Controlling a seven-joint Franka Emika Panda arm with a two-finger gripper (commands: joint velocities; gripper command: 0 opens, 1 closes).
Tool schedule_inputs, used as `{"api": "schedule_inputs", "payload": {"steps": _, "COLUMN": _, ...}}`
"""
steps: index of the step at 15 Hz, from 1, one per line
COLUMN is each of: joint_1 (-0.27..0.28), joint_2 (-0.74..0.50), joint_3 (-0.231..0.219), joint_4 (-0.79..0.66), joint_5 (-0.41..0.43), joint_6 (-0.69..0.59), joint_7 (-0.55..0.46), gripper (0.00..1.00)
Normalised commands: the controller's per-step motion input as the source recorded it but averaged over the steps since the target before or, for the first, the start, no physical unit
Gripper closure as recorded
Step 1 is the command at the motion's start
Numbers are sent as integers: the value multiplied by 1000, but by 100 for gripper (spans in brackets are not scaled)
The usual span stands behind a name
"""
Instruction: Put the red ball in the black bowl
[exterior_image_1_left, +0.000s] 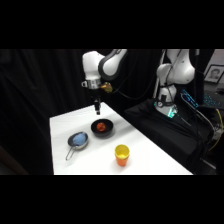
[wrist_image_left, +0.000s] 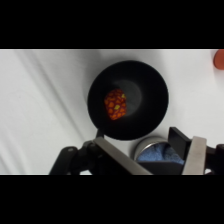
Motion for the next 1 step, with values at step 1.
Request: {"api": "schedule_inputs", "payload": {"steps": 1, "joint_1": -23, "joint_2": -227, "joint_3": -65, "joint_4": 135, "joint_5": -97, "joint_6": -381, "joint_7": -86, "gripper": 0}}
